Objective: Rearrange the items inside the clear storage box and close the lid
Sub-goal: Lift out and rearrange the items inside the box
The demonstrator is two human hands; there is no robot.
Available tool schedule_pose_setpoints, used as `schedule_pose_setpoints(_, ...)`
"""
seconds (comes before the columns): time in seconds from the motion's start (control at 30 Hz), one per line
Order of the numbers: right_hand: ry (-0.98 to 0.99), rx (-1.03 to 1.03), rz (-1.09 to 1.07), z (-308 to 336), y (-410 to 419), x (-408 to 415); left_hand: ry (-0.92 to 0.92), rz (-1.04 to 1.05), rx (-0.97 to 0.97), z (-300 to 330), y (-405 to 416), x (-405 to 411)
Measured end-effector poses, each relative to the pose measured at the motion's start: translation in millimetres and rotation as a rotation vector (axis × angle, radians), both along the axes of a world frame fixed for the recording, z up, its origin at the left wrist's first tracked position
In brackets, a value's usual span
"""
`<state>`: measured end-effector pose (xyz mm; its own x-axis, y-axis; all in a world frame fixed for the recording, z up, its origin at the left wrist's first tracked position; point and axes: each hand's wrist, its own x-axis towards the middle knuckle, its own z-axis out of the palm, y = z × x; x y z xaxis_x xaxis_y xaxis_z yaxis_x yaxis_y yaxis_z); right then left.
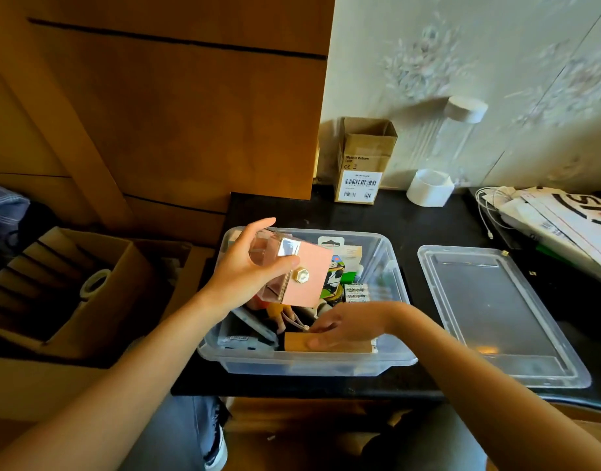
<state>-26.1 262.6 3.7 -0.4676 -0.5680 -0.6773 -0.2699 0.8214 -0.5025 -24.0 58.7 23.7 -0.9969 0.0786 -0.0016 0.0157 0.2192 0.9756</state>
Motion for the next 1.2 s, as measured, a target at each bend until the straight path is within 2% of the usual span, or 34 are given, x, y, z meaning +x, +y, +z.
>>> schedule_pose_setpoints(0.23,-0.045,-0.03,-0.011,-3,1,-6,0.065,-0.02,-0.019,-3,5,-5)
schedule_pose_setpoints(0.37,-0.099,-0.18,-0.317,2,24,-21,0.138,-0.063,-0.061,-5,10,-13)
schedule_pose_setpoints(0.47,0.087,-0.218,-0.524,3,37,-33,0.136,-0.117,-0.065,-4,7,-19)
schedule_pose_setpoints(0.6,0.317,-0.254,-0.675,-2,43,-42,-0.025,-0.263,0.011,-5,-7,-23)
schedule_pose_setpoints(0.73,0.604,-0.22,-0.633,-10,37,-47,-0.094,-0.352,0.022,-12,-15,-20)
schedule_pose_setpoints(0.83,0.772,-0.186,-0.416,-14,23,-50,-0.081,-0.39,-0.014,-13,-18,-16)
schedule_pose_setpoints(1.07,0.831,0.056,-0.155,-21,-5,-59,-0.066,-0.342,0.018,-12,-23,-12)
schedule_pose_setpoints(1.2,0.793,0.065,-0.229,-11,3,-55,-0.048,-0.273,0.064,-12,-30,-12)
